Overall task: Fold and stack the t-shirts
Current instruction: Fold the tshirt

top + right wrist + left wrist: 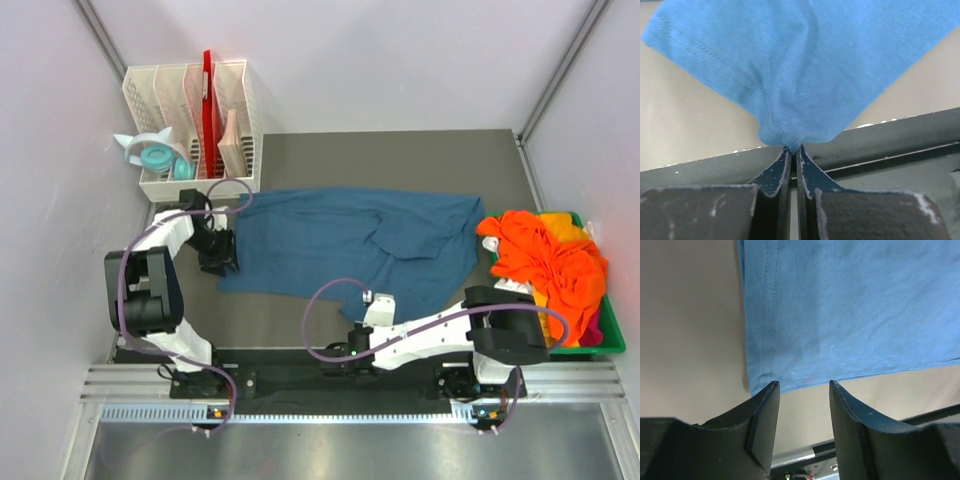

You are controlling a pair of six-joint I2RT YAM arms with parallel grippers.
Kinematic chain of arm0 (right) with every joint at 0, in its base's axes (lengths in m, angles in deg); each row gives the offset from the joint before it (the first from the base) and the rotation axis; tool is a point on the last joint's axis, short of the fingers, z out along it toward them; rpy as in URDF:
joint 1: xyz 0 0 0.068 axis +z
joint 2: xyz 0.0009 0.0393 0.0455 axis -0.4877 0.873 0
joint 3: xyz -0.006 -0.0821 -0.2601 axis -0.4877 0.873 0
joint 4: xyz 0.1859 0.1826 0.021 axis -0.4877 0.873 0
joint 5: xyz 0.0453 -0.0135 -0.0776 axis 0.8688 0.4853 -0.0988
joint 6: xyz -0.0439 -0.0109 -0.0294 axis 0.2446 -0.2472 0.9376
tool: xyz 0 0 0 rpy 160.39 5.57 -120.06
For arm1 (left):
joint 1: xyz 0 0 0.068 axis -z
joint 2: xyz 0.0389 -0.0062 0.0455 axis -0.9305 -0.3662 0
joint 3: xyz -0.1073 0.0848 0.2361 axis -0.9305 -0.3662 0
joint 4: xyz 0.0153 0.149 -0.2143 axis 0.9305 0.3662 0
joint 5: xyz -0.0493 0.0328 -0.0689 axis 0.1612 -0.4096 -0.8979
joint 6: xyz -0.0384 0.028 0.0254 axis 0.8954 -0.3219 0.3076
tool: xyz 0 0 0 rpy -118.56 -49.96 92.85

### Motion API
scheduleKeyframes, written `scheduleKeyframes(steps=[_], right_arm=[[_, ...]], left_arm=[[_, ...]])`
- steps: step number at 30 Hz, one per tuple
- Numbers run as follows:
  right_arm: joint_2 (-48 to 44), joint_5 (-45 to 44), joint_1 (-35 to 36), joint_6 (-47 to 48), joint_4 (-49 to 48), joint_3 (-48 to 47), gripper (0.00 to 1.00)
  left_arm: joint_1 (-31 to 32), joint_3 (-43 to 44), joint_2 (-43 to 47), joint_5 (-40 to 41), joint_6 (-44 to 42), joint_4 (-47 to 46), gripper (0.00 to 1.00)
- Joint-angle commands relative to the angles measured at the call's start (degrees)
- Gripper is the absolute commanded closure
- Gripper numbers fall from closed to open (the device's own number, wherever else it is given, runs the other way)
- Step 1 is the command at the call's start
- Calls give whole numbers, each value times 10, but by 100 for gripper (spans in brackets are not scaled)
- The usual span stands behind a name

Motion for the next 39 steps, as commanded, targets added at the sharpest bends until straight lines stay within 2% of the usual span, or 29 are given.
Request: scheduleKeyframes(steps=[1,12,20,26,27,29,31,36,39], right_arm=[[-9,-13,3,-11,4,12,100],[0,-15,-12,20,-27,11,100],[0,-12,-24,35,-42,18,100],[-6,-12,-35,43,-48,24,100],[-8,-13,-36,45,-49,25,100],[-10,-13,-39,49,-50,25,100],[-13,-16,-39,50,-49,24,100],[-18,-22,-38,42,-29,19,100],[-32,-47,-28,16,42,-15,100]], left_arm=[[-4,31,-26,10,-4,39,51],[-30,23,-26,81,11,-4,50],[-34,16,-66,78,-6,12,51],[-34,5,-62,69,-18,19,54],[-34,5,-66,65,-23,20,56],[-33,6,-68,61,-25,23,73],[-34,5,-70,53,-27,24,100],[-34,-3,-41,41,-30,19,100],[-34,2,8,17,-41,18,100]])
